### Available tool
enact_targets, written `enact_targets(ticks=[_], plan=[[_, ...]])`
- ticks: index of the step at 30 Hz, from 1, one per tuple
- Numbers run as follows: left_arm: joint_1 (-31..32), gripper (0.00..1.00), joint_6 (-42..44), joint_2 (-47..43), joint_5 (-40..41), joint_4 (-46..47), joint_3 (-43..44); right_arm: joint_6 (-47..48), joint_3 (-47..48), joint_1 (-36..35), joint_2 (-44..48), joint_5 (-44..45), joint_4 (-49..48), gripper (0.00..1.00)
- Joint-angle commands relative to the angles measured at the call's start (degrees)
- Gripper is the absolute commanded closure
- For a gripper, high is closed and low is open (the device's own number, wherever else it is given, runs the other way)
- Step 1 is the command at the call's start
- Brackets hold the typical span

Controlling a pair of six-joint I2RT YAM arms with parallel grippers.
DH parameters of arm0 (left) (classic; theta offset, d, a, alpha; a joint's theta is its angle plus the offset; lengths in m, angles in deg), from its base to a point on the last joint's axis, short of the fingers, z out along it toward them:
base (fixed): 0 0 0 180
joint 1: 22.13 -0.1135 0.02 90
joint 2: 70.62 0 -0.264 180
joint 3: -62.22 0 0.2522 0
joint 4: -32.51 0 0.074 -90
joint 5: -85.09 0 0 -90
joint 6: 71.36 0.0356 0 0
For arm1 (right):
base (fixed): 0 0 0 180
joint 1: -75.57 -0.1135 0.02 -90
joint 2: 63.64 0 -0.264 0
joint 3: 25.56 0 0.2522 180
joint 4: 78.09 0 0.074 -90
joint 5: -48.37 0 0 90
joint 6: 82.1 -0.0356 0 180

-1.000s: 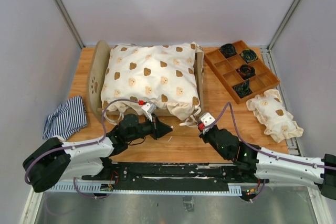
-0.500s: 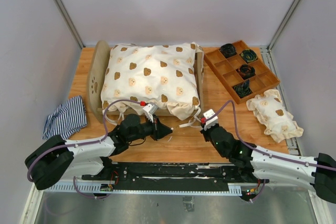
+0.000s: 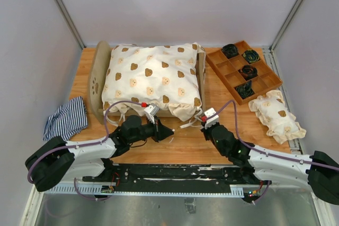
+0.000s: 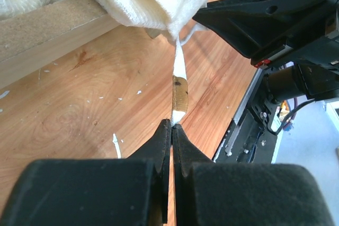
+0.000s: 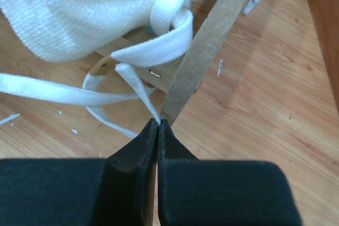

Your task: Set up the pet bed

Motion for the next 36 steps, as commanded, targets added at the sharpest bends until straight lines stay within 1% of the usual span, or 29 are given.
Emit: enact_targets(ticks=[1,5,11,14,15,17,20,23,26,27,30,33,36], plan=[[-0.37,1.0,0.15,-0.63,0.05,1.88,-1.04,-6.16,-0.29,0.69,-0.69,2.7,0.26,1.0],[-0.37,1.0,0.14,-1.07,0.01,1.83,-1.21,-9.9,0.47,0.71,-1.0,4.14,3.35,1.0],[-0.37,1.0,0.14,-1.13,0.33,1.83,-1.41,-10.71,0.68,0.71,-1.35,5.26,2.93,1.0],[-0.37,1.0,0.15,-0.97,0.32,2.0,-1.48,-9.15,0.08,0.71,-2.54,4.36,-0.37,1.0],[-0.37,1.0,0.14,-0.91,0.31,2.13,-1.55,-7.54,-0.36,0.71,-3.06,3.23,-2.7,1.0],[-0.37,1.0,0.1,-0.69,0.19,2.46,-1.64,-1.29,-2.18,0.71,-4.69,-0.23,-10.11,1.0],[-0.37,1.0,-0.03,-0.41,-0.11,2.7,-1.67,7.55,-5.5,0.85,-7.08,-1.81,-21.63,1.0],[-0.37,1.0,-0.21,-0.27,-0.24,2.84,-1.66,15.53,-7.18,1.35,-9.48,-4.32,-30.6,1.0],[-0.37,1.0,-0.38,0.09,-0.35,3.34,-1.66,18.77,-6.97,2.71,-12.86,-9.15,-35.46,1.0],[-0.37,1.0,-0.46,0.3,-0.38,3.47,-1.66,20.31,-7.28,2.68,-14.34,-10.78,-38.87,1.0],[-0.37,1.0,-0.81,0.83,-0.73,3.85,-1.66,22.37,-7.75,2.73,-18.47,-10.79,-47.93,1.0],[-0.37,1.0,-0.98,0.83,-0.87,3.85,-1.99,23.13,-7.96,2.72,-19.53,-9.84,-50.89,1.0],[-0.37,1.0,-0.92,0.78,-0.71,3.85,-2.35,23.39,-8.32,2.72,-18.4,-10.73,-50.14,1.0]])
